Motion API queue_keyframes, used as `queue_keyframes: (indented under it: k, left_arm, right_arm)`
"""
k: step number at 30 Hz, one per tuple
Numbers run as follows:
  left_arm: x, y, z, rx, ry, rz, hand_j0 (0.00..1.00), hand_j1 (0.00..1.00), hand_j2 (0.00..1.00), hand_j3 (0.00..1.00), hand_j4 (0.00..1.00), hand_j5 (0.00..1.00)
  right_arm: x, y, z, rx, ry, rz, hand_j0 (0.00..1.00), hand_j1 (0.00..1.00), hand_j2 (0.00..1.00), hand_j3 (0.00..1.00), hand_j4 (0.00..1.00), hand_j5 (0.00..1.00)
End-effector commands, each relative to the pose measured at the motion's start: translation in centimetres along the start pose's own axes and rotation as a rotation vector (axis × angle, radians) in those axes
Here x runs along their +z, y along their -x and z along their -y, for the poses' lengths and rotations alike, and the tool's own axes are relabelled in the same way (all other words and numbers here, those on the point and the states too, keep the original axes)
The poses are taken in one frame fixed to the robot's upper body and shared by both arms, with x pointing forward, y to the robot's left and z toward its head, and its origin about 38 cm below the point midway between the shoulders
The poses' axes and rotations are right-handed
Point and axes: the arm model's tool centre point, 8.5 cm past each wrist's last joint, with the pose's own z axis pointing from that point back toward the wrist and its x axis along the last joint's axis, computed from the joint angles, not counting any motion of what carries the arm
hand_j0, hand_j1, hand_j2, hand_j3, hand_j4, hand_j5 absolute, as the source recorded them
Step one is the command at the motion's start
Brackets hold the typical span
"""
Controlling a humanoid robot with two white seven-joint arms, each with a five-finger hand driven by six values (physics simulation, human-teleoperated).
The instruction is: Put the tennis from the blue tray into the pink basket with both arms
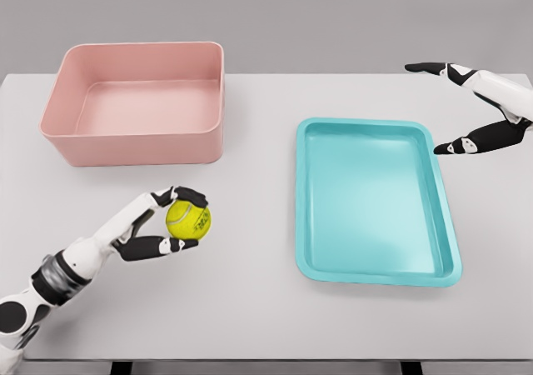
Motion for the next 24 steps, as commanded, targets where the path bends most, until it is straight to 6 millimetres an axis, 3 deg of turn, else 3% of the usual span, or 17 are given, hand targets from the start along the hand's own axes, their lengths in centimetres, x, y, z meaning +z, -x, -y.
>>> queue_keyframes:
  k: [1, 11, 24]
  left_arm:
    - [-0.3, -1.1, -0.7, -0.014, -0.009, 0.030, 0.60, 0.60, 0.60, 0.60, 0.60, 0.60]
    - [-1.9, -3.4, -2.5, -0.058, -0.030, 0.113, 0.60, 0.60, 0.60, 0.60, 0.60, 0.60]
    - [-3.3, -4.9, -4.9, -0.093, -0.066, 0.167, 0.58, 0.58, 0.58, 0.58, 0.58, 0.58]
  right_arm:
    - [0.0, -0.1, 0.1, -0.005, 0.003, 0.003, 1.00, 1.00, 1.00, 1.00, 1.00, 1.00]
    - [0.0, 0.0, 0.1, -0.004, 0.004, 0.002, 1.00, 1.00, 1.00, 1.00, 1.00, 1.00]
    - [0.0, 0.0, 0.1, -0.005, 0.004, 0.001, 1.00, 1.00, 1.00, 1.00, 1.00, 1.00]
